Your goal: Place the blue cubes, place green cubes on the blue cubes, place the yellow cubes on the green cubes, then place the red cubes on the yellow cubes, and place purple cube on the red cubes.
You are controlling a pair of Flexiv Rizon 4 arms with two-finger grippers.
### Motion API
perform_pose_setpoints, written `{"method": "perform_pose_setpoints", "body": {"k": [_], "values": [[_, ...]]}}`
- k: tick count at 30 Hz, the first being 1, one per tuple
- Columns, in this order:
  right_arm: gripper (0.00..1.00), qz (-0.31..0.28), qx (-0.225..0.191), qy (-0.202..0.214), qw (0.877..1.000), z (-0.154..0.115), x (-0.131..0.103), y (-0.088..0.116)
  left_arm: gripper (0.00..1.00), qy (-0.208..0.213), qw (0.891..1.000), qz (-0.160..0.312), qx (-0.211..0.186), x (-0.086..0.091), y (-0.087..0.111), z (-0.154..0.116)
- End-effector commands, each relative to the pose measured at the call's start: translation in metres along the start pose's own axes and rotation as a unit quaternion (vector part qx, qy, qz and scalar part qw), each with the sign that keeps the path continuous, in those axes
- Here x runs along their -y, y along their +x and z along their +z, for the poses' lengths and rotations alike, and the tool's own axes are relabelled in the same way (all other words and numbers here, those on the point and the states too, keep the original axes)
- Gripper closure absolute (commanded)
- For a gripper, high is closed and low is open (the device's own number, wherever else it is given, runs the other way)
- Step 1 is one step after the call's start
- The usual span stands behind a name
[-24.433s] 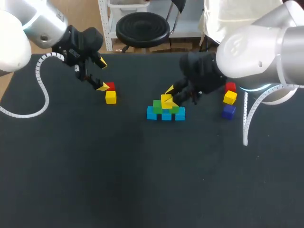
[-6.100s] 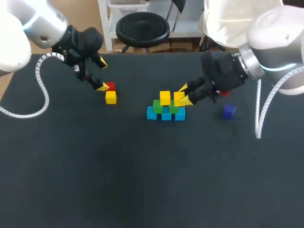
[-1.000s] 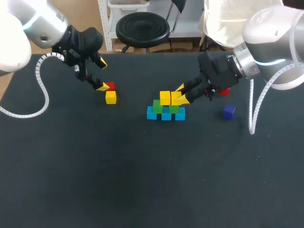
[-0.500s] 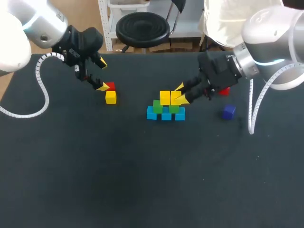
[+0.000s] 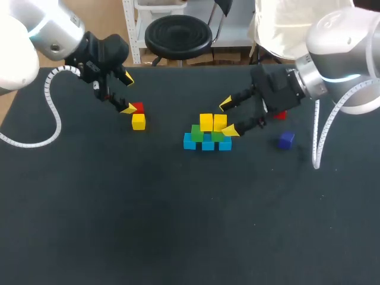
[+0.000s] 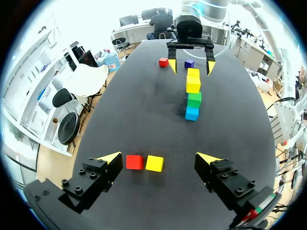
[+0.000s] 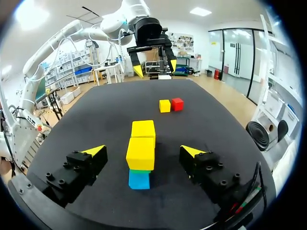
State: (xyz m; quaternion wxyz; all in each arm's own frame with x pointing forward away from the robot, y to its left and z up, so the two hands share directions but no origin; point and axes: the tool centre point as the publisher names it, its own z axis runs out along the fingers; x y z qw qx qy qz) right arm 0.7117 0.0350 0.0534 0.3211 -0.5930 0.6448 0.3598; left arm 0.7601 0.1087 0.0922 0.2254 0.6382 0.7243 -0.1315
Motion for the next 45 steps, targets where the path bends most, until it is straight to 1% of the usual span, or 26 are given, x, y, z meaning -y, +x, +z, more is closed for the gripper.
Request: {"method": "perform_pose_setpoints", "body": {"k": [1, 3, 9, 18, 19, 20, 21, 22, 24, 33, 45], "values": [[0.00, -0.005, 0.006, 0.008, 1.000, -0.012, -0.008, -0.002, 0.00, 0.000, 1.000, 0.002, 0.002, 0.000, 0.001, 0.000], [0.00, -0.011, 0.020, 0.008, 1.000, -0.018, -0.010, -0.003, 0.00, 0.000, 1.000, 0.002, 0.002, 0.000, 0.001, 0.000], [0.00, -0.019, 0.036, 0.015, 0.999, -0.036, -0.017, -0.004, 0.00, 0.000, 1.000, 0.002, 0.002, 0.000, 0.001, 0.000], [0.00, -0.023, 0.044, 0.024, 0.998, -0.050, -0.027, 0.000, 0.00, 0.000, 1.000, 0.002, 0.002, 0.000, 0.001, 0.000], [0.31, -0.024, 0.044, 0.025, 0.998, -0.051, -0.027, 0.001, 0.00, 0.000, 1.000, 0.002, 0.002, 0.000, 0.001, 0.000], [0.57, -0.024, 0.044, 0.025, 0.998, -0.051, -0.028, 0.001, 0.00, 0.000, 1.000, 0.002, 0.002, 0.000, 0.001, 0.000], [0.61, -0.026, 0.044, 0.025, 0.998, -0.051, -0.028, 0.001, 0.00, 0.000, 1.000, 0.002, 0.002, 0.000, 0.001, 0.000], [0.76, -0.027, 0.044, 0.025, 0.998, -0.051, -0.029, 0.000, 0.00, 0.000, 1.000, 0.002, 0.002, 0.000, 0.001, 0.000], [0.99, -0.029, 0.044, 0.024, 0.998, -0.050, -0.030, 0.000, 0.00, 0.000, 1.000, 0.002, 0.002, 0.000, 0.001, 0.000], [1.00, -0.025, 0.048, 0.014, 0.998, -0.041, -0.029, 0.007, 0.00, 0.000, 1.000, 0.002, 0.002, 0.000, 0.001, 0.000], [1.00, -0.020, 0.049, -0.001, 0.999, -0.027, -0.021, 0.008, 0.00, 0.000, 1.000, 0.002, 0.002, 0.000, 0.001, 0.000]]}}
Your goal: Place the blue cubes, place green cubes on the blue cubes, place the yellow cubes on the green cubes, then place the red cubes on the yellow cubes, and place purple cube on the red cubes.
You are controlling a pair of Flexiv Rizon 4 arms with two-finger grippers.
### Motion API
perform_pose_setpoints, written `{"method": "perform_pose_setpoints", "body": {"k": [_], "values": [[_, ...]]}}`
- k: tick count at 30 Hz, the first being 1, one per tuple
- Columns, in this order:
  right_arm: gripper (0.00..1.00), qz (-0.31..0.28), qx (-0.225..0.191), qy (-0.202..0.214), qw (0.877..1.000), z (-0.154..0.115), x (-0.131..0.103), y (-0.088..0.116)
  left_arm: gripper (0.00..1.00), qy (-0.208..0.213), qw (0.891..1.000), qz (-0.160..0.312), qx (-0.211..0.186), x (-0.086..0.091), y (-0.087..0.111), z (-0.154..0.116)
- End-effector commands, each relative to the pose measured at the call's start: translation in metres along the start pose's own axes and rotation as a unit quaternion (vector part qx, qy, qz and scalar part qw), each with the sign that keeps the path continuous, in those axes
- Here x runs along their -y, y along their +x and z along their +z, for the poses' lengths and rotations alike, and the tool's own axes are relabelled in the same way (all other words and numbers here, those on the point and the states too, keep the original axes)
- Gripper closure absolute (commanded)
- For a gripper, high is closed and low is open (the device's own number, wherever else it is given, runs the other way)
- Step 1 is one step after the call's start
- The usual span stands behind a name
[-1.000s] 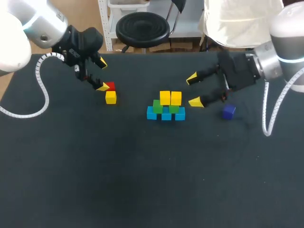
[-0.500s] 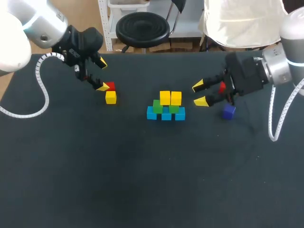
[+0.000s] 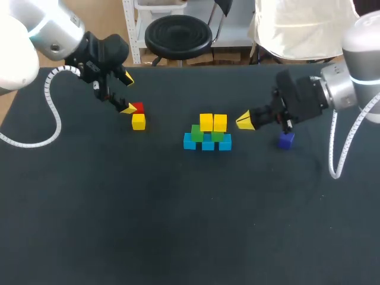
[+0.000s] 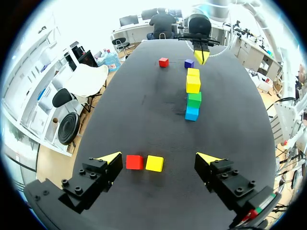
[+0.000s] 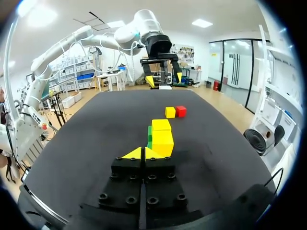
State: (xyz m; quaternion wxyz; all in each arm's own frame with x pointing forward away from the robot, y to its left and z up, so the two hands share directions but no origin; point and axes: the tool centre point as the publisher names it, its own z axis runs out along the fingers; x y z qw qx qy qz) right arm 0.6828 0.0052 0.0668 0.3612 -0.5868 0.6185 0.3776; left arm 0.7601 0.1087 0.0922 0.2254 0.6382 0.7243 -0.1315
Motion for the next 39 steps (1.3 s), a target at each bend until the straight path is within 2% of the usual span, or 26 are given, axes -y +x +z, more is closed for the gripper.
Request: {"method": "perform_pose_setpoints", "body": {"k": [1, 39], "values": [[1.00, 0.001, 0.002, -0.008, 1.000, 0.006, 0.008, 0.002, 0.00, 0.000, 1.000, 0.002, 0.002, 0.000, 0.001, 0.000], [1.00, 0.003, -0.002, -0.024, 1.000, 0.022, 0.012, -0.003, 0.00, 0.000, 1.000, 0.002, 0.002, 0.000, 0.001, 0.000]]}}
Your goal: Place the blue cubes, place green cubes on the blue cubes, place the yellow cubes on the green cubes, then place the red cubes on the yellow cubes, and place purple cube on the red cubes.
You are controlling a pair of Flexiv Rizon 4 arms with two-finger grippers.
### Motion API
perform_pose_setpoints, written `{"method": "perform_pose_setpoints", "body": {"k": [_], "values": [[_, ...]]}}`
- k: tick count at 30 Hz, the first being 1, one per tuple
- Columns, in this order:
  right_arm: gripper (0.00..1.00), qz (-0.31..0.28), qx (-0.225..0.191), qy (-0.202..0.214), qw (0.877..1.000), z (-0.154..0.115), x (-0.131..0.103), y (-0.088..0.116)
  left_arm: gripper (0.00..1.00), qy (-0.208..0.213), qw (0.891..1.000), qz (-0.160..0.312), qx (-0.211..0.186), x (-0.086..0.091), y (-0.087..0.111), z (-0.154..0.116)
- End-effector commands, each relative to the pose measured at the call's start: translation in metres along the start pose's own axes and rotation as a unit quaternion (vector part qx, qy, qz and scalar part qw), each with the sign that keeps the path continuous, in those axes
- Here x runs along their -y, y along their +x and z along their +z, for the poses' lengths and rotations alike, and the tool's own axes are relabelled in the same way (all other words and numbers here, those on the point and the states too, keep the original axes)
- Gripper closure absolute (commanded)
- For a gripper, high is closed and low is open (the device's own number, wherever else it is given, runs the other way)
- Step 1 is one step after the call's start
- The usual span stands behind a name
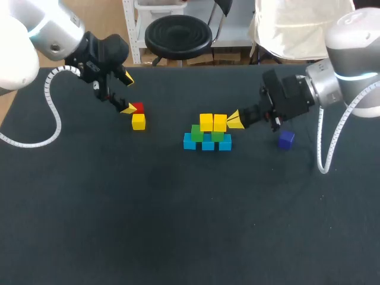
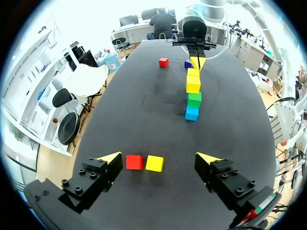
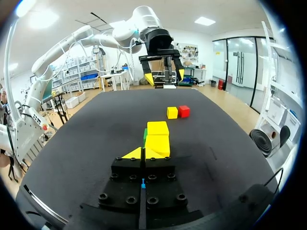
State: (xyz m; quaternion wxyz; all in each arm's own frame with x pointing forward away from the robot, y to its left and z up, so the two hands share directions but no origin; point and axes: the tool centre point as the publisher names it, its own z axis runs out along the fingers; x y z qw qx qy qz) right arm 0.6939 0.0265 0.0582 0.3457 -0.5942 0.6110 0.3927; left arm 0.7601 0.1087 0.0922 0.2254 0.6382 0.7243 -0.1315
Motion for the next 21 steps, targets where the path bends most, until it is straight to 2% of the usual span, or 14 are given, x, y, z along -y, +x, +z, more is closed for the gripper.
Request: {"method": "perform_pose_setpoints", "body": {"k": [1, 21], "values": [[1.00, 0.001, -0.002, 0.000, 1.000, -0.001, 0.001, 0.000, 0.00, 0.000, 1.000, 0.002, 0.002, 0.000, 0.001, 0.000], [1.00, 0.009, -0.011, 0.006, 1.000, -0.007, 0.023, 0.007, 0.00, 0.000, 1.000, 0.002, 0.002, 0.000, 0.001, 0.000]]}}
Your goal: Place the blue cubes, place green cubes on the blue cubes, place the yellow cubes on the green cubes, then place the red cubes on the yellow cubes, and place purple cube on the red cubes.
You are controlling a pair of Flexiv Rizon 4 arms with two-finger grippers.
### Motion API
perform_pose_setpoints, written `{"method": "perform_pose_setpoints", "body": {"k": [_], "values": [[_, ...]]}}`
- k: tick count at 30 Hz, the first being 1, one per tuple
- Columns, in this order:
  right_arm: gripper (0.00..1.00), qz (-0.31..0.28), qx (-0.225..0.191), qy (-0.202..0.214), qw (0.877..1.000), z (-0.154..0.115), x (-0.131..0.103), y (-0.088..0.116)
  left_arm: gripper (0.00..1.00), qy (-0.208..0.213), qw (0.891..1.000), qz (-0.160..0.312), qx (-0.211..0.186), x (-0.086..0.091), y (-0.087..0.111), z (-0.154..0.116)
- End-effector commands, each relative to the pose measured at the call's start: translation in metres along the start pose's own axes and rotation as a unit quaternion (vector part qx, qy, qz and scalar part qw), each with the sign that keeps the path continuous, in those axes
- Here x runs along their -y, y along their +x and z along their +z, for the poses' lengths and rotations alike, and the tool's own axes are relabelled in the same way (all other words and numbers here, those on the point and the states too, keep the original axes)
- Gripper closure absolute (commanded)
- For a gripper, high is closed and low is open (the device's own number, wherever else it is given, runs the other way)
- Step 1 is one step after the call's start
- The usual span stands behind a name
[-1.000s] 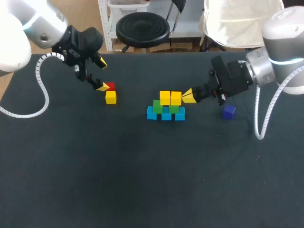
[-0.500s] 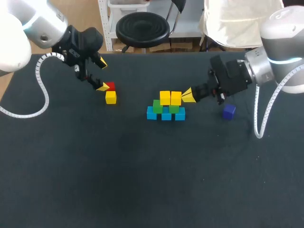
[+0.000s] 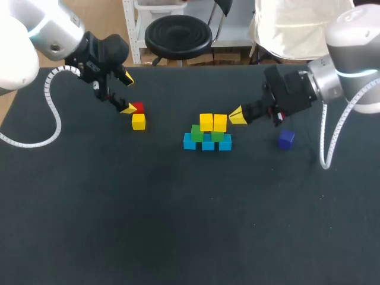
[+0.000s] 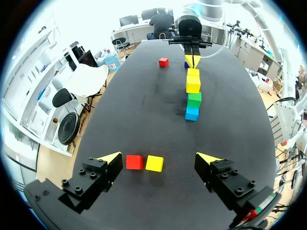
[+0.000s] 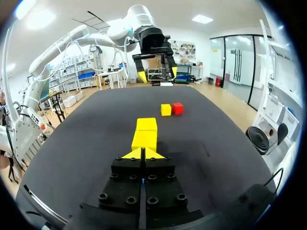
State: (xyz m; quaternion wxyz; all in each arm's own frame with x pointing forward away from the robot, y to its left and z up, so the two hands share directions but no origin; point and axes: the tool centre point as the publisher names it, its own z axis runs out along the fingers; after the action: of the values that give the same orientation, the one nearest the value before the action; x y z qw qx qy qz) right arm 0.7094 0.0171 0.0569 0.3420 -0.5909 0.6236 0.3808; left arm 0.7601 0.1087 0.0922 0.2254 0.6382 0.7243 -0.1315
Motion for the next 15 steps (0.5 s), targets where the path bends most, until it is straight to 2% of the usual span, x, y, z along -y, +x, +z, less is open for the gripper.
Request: {"method": "perform_pose_setpoints", "body": {"k": [1, 15], "values": [[1.00, 0.004, 0.001, -0.006, 1.000, 0.0020, 0.0084, 0.0031, 0.00, 0.000, 1.000, 0.002, 0.002, 0.0002, 0.0013, 0.0000], [1.00, 0.010, 0.001, -0.012, 1.000, 0.0065, 0.0103, 0.0050, 0.00, 0.000, 1.000, 0.002, 0.002, 0.0002, 0.0013, 0.0000]]}}
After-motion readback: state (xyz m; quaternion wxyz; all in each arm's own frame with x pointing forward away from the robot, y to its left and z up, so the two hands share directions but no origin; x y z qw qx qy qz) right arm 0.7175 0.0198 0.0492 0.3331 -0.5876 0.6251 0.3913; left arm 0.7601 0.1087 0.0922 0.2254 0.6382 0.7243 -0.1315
